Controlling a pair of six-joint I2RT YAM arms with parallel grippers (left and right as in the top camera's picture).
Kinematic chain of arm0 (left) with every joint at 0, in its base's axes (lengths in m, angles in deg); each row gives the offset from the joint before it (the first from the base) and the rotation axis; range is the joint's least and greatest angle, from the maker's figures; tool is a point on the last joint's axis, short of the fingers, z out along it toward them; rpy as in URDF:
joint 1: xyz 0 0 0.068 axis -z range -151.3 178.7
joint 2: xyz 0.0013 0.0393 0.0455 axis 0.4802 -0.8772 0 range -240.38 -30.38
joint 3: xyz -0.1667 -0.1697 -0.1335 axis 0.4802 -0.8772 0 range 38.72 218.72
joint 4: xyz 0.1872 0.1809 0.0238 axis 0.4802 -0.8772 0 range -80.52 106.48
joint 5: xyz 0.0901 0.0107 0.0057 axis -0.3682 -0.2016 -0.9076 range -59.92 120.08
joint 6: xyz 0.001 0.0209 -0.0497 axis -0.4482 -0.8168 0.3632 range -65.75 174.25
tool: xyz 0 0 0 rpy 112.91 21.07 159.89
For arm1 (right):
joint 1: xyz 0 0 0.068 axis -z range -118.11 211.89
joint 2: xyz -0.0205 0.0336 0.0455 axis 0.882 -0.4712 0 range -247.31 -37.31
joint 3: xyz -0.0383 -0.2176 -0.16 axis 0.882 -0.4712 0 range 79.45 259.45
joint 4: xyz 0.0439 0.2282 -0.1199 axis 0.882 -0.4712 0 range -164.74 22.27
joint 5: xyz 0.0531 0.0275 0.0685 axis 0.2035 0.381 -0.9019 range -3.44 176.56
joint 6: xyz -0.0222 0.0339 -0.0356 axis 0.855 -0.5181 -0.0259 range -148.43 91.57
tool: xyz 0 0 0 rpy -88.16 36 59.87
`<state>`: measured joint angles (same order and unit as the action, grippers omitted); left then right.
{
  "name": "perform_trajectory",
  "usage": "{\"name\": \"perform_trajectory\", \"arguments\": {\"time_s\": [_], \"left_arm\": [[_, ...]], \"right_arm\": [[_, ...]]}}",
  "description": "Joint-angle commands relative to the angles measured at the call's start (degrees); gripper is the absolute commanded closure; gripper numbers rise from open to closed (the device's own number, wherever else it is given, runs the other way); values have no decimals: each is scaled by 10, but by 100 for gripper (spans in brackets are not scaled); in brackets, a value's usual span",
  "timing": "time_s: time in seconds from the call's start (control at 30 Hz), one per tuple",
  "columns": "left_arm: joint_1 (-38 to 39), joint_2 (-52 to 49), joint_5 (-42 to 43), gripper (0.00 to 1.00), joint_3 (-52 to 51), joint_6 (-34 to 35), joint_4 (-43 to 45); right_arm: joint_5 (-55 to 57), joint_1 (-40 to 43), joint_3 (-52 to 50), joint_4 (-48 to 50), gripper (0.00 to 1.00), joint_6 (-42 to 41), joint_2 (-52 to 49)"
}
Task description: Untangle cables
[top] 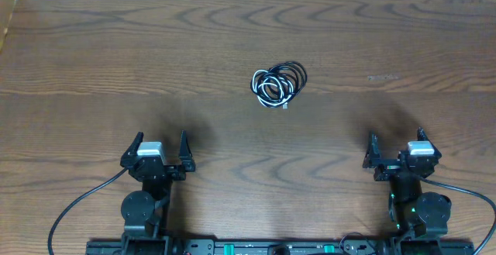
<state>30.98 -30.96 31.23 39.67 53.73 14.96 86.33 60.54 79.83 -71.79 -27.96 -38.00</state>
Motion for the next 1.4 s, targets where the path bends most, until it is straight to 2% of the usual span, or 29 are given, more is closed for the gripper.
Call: {"name": "perform_trajectory", "arguments": {"time_s": [0.0,0.53,0.6,0.63,0.73,0.8,0.83,0.87,0.93,1.0,1.07,1.13,1.23,1.37], "left_arm": [[-2,3,-16,2,-7,-10,-27],[-2,3,-16,2,-7,-10,-27],[-2,3,2,2,-7,7,-24],[-2,3,38,2,-7,47,-23],[-1,3,251,2,-7,273,-7],[-1,3,351,2,-7,385,-6],[-1,3,377,2,-7,420,-6],[-1,3,394,2,-7,428,-5],[-1,3,437,2,-6,423,42],[-1,3,471,2,0,425,145],[-1,2,467,2,21,433,228],[-1,-1,435,2,60,429,256],[-1,-25,396,2,154,351,213],[-1,-107,352,2,322,250,29]], "right_arm": [[1,0,-1,-3,1,4,3],[1,0,-1,-3,1,4,3],[1,0,-1,-3,1,4,3],[1,0,-1,-3,1,4,3],[1,0,-1,-3,1,4,3],[1,0,-1,-3,1,4,3],[1,0,-1,-3,1,4,3],[1,0,-1,-3,1,4,3],[1,0,-1,-3,1,4,3],[1,0,-1,-3,1,4,3],[1,0,-1,-3,1,4,3],[1,0,-1,-3,1,4,3],[1,0,-1,-3,1,4,3],[1,0,-1,-3,1,4,3]]}}
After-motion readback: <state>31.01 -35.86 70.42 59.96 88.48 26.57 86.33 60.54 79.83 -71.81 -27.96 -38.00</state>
